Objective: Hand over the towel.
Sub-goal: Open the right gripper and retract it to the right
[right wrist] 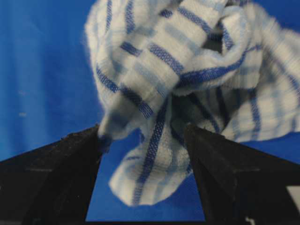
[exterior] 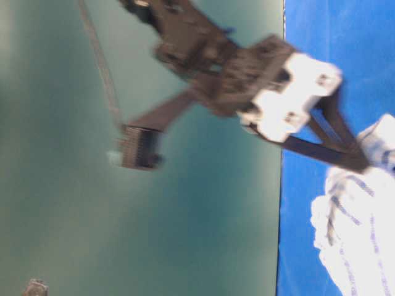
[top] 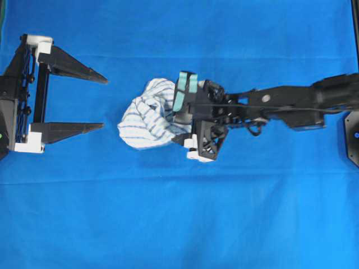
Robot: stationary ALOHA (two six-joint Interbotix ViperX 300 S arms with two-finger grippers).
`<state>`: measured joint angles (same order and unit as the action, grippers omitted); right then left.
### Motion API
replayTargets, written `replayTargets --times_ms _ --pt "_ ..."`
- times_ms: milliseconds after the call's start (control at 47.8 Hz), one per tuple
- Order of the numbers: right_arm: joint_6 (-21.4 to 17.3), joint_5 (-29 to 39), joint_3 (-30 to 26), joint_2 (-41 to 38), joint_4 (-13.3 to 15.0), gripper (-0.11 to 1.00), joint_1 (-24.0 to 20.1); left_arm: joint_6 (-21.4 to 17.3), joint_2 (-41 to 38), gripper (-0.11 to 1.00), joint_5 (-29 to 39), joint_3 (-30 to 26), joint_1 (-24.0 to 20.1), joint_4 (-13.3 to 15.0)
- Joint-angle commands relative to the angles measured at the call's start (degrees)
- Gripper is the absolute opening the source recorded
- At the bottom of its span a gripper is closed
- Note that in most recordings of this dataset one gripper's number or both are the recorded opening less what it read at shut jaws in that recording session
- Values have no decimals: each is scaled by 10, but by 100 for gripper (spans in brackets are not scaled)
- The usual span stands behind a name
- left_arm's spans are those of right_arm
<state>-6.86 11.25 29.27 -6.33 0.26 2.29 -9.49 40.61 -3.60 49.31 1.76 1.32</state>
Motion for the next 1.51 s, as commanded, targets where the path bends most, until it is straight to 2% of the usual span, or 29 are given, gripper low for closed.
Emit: replayTargets --times_ms 0,293,564,690,878,1108,1359,1484 --pt "1 7 -3 62 11 69 0 1 2 93 -5 -7 -1 2" --pt "1 -8 29 221 48 69 -1 1 1 93 -5 -7 -1 2" --pt "4 -88 99 340 72 69 0 1 2 93 -5 -6 -2 2" --pt "4 -111 124 372 72 69 0 1 1 93 -8 -6 -2 2" --pt "4 -128 132 370 72 69 0 1 1 93 -12 -5 -2 2" --pt "3 -121 136 381 71 69 0 1 15 93 -5 -3 -2 2" --pt "2 -60 167 475 71 69 0 7 110 92 23 31 -2 2" --pt "2 -39 208 539 72 69 -1 7 152 92 34 64 -7 2"
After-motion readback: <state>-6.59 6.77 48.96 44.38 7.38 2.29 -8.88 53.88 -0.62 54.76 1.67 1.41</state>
